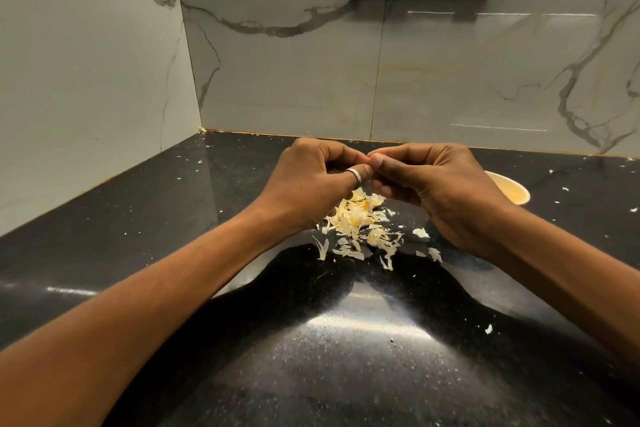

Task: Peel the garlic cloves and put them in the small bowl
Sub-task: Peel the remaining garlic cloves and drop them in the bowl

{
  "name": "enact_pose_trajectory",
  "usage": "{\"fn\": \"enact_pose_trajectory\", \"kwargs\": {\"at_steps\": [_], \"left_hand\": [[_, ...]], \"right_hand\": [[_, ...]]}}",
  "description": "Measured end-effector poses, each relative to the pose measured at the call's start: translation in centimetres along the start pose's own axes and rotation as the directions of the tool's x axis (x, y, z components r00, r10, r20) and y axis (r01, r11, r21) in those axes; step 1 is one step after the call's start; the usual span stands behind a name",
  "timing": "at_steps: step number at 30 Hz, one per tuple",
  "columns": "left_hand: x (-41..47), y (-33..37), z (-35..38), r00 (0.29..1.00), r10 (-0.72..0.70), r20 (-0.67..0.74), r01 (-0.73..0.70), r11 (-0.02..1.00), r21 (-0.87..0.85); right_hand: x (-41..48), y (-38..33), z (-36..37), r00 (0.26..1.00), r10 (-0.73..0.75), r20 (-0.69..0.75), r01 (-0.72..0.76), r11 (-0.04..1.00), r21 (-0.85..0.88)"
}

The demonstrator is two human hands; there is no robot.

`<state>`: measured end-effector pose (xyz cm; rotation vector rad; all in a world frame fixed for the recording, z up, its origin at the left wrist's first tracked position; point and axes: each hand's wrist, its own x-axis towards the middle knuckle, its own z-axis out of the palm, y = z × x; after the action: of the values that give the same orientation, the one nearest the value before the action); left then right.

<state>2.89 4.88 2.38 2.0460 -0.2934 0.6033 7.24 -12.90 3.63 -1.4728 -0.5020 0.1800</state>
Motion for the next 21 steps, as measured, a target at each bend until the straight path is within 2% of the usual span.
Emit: {"fn": "enact_pose_trajectory", "kwargs": {"at_steps": [4, 11, 21], "left_hand": [[0.11, -0.13, -0.09, 0.999, -0.039, -0.009, 0.039, 0.999, -0.006], [0.15, -0.2, -0.12, 1.0, -0.004, -0.016, 0.005, 0.998, 0.057], [0.04, -0.09, -0.01, 1.0, 0.003, -0.029, 0.001, 0.992, 0.129]], "right_hand": [[-0.14, 0.05, 0.04, 0.999, -0.015, 0.033, 0.016, 0.999, -0.034], [-0.05, 0.22, -0.04, 0.996, -0.043, 0.079, 0.053, 0.991, -0.126], [-0.09, 0.41, 0.14, 0.996, -0.053, 0.075, 0.065, 0.984, -0.168]]}}
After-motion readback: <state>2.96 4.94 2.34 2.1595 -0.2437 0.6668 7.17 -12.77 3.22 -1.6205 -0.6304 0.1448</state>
